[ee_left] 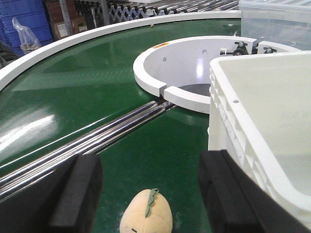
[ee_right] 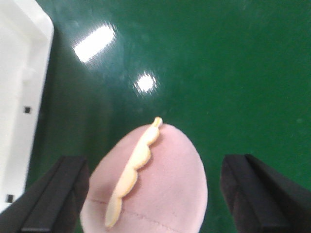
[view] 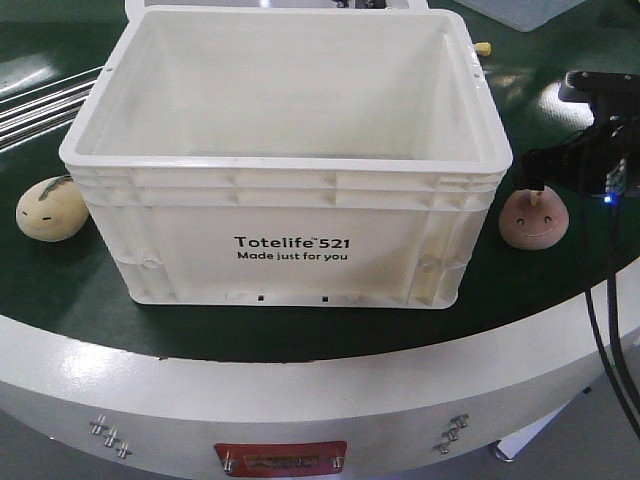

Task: Place moving items into box and shelve
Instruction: 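Grasp the pink plush with right gripper, pale plush with left gripper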

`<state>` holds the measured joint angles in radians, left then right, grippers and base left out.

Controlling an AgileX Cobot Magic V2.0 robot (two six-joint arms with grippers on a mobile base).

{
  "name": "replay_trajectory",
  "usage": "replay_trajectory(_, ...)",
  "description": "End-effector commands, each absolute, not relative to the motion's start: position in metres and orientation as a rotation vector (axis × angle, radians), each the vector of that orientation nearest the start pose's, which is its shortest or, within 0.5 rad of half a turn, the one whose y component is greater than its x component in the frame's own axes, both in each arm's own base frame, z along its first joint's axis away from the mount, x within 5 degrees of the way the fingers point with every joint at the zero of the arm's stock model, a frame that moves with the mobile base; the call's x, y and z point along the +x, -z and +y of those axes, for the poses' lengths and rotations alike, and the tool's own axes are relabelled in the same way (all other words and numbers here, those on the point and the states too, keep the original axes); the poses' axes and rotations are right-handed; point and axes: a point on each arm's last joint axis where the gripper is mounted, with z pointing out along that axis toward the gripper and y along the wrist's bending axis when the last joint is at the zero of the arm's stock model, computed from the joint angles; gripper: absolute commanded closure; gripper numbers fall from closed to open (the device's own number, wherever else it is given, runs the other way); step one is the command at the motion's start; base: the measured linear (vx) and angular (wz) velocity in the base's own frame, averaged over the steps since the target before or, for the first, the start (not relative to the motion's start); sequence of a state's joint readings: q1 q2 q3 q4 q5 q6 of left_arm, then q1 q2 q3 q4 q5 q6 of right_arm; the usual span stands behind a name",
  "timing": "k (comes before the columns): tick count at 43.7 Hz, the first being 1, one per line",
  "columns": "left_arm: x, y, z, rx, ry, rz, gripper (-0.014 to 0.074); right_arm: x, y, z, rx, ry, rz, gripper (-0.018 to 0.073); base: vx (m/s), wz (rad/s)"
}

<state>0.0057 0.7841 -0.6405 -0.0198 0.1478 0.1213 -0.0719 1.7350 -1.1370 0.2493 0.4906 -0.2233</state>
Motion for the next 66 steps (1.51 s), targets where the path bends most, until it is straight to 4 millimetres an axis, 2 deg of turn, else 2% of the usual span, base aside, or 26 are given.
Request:
replay_trajectory(1,0.167,-0.361,0.001,0.064,-0.069,1.652,0.0052,0.371,-0.236,-0.018,0.058,-0.109,2.448,-0.0033,0.0,0.0)
replay_trajectory(7,0.167,-0.361,0.001,0.064,-0.069,1.652,0.0052,0.373,-0.229,-0.017,0.07,-0.137,2.466,-0.0005,0.0,0.0)
replay_trajectory(13,0.167,-0.361,0.001,0.064,-0.069,1.652,0.0052,0.372,-0.227,-0.014,0.047,-0.173,2.479,0.0106,0.0,0.0)
replay_trajectory(21,0.167,-0.361,0.001,0.037,-0.044,1.652,0.0052,0.371,-0.226,-0.011,-0.003,-0.2,2.491,0.0412,0.0,0.0)
replay_trajectory(22,0.167,-0.362,0.001,0.005,-0.015,1.647,0.0052,0.37,-0.225,-0.01,-0.019,-0.208,2.511,0.057,0.0,0.0)
replay_trajectory(30,0.172,-0.377,0.001,0.005,-0.015,1.622,0.0052,0.37,-0.225,-0.01,-0.02,-0.207,2.511,0.0568,0.0,0.0)
replay_trajectory(36,0.185,-0.39,0.002,0.001,-0.018,1.639,0.0052,0.369,-0.225,-0.01,-0.02,-0.212,2.517,0.0567,0.0,0.0)
replay_trajectory(41,0.201,-0.395,0.005,-0.007,-0.03,1.695,0.0052,0.369,-0.225,-0.01,-0.021,-0.215,2.523,0.0567,0.0,0.0)
replay_trajectory(51,0.245,-0.393,0.015,-0.034,-0.059,1.761,0.0052,0.368,-0.225,-0.01,-0.023,-0.218,2.529,0.0567,0.0,0.0)
replay_trajectory(52,0.292,-0.363,0.02,-0.06,-0.044,1.893,0.0052,0.368,-0.224,-0.01,-0.025,-0.219,2.534,0.0567,0.0,0.0)
replay_trajectory(66,0.329,-0.306,0.022,-0.115,0.006,2.089,0.0052,0.368,-0.221,-0.01,-0.026,-0.222,2.543,0.0567,0.0,0.0)
